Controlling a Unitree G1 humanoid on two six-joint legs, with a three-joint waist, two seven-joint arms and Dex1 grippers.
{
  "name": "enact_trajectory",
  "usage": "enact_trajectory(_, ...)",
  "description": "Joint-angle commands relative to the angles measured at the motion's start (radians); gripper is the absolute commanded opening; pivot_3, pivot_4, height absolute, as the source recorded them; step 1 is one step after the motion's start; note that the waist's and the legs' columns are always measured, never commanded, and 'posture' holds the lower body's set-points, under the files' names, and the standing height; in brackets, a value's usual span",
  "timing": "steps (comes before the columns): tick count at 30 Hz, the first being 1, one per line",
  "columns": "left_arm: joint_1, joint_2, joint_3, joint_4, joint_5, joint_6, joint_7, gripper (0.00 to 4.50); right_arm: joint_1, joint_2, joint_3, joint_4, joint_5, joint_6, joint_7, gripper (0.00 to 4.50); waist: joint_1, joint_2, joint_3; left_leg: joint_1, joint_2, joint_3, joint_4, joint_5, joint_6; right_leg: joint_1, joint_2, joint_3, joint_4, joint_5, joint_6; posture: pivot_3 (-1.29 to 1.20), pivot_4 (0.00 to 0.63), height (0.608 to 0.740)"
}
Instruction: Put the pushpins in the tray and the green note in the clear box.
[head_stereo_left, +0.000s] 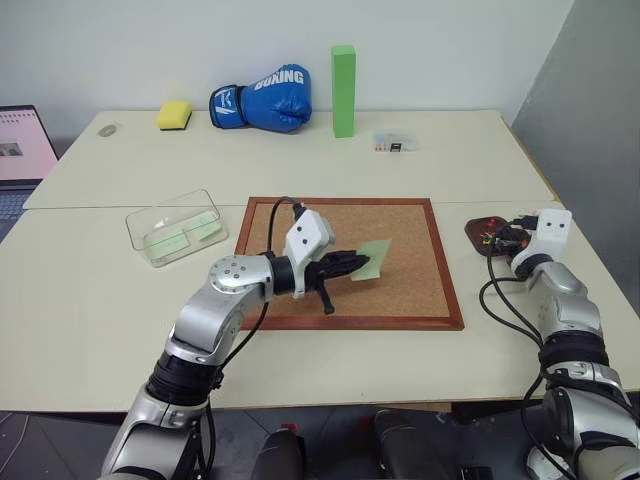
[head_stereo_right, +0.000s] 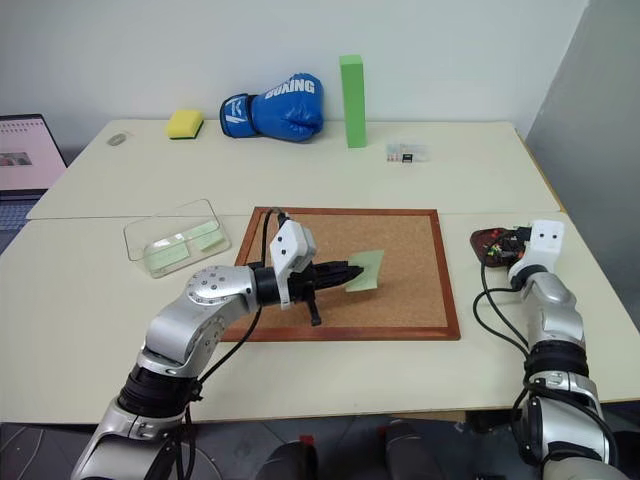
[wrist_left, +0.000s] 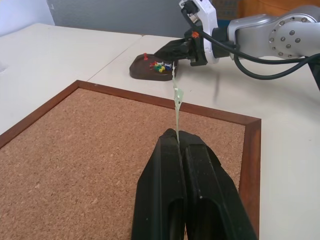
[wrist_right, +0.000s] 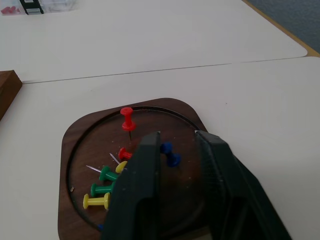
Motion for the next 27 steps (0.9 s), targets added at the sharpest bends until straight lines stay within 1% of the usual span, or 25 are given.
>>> enact_trajectory(1, -0.026, 0.001, 0.004, -0.008, 0.002, -0.030, -0.008, 0.00, -0.001, -0.015, -0.024, -0.073, 0.009, -0.037, -0.006, 2.42, 0.000, 0.000, 0.000, 0.000, 0.000, 0.000, 0.000, 0.000, 0.000, 0.000, 0.000, 0.000, 0.000, 0.000, 0.000, 0.00, 0.150, 0.740)
enact_trajectory(4, -0.033, -0.002, 0.000, -0.001, 0.003, -0.034, -0.010, 0.00, 0.006, -0.016, -0.024, -0.103, 0.011, -0.041, -0.003, 2.96, 0.000, 0.000, 0.000, 0.000, 0.000, 0.000, 0.000, 0.000, 0.000, 0.000, 0.000, 0.000, 0.000, 0.000, 0.000, 0.00, 0.150, 0.740)
enact_trajectory(8, -0.034, 0.001, 0.003, 0.008, 0.004, -0.041, -0.015, 0.00, 0.015, -0.019, -0.044, -0.169, 0.027, -0.038, -0.012, 3.84, 0.000, 0.000, 0.000, 0.000, 0.000, 0.000, 0.000, 0.000, 0.000, 0.000, 0.000, 0.000, 0.000, 0.000, 0.000, 0.00, 0.150, 0.740)
enact_trajectory(10, -0.033, 0.004, 0.005, 0.011, 0.005, -0.044, -0.016, 0.00, 0.015, -0.022, -0.060, -0.200, 0.037, -0.034, -0.019, 4.35, 0.000, 0.000, 0.000, 0.000, 0.000, 0.000, 0.000, 0.000, 0.000, 0.000, 0.000, 0.000, 0.000, 0.000, 0.000, 0.00, 0.150, 0.740)
enact_trajectory(11, -0.033, 0.005, 0.006, 0.012, 0.005, -0.045, -0.015, 0.00, 0.014, -0.023, -0.068, -0.216, 0.044, -0.031, -0.019, 4.50, 0.000, 0.000, 0.000, 0.000, 0.000, 0.000, 0.000, 0.000, 0.000, 0.000, 0.000, 0.000, 0.000, 0.000, 0.000, 0.00, 0.150, 0.740)
enact_trajectory(16, -0.027, 0.005, 0.006, 0.014, 0.008, -0.051, -0.014, 0.00, 0.021, -0.024, -0.058, -0.298, 0.073, -0.002, 0.027, 4.50, 0.000, 0.000, 0.000, 0.000, 0.000, 0.000, 0.000, 0.000, 0.000, 0.000, 0.000, 0.000, 0.000, 0.000, 0.000, 0.00, 0.150, 0.740)
enact_trajectory(21, -0.040, 0.012, 0.044, 0.041, 0.008, -0.056, 0.009, 0.00, 0.070, -0.034, 0.059, -0.508, 0.156, 0.130, 0.247, 4.50, -0.001, 0.000, 0.000, 0.000, 0.000, 0.000, 0.000, 0.000, 0.000, 0.000, 0.000, 0.000, 0.000, 0.000, 0.000, 0.00, 0.150, 0.740)
enact_trajectory(24, -0.060, 0.019, 0.096, 0.076, 0.018, -0.053, 0.071, 0.00, 0.120, -0.042, 0.139, -0.668, 0.225, 0.234, 0.358, 4.50, 0.001, 0.000, 0.000, 0.000, 0.000, -0.001, 0.000, 0.000, 0.000, 0.000, 0.000, -0.001, 0.000, 0.000, 0.000, 0.00, 0.150, 0.740)
enact_trajectory(27, -0.079, 0.027, 0.138, 0.114, 0.037, -0.051, 0.129, 0.00, 0.151, -0.051, 0.193, -0.779, 0.254, 0.289, 0.410, 4.50, 0.004, 0.000, 0.000, 0.000, 0.000, -0.002, 0.000, 0.000, 0.000, 0.000, 0.000, -0.002, 0.000, 0.000, 0.000, 0.00, 0.150, 0.740)
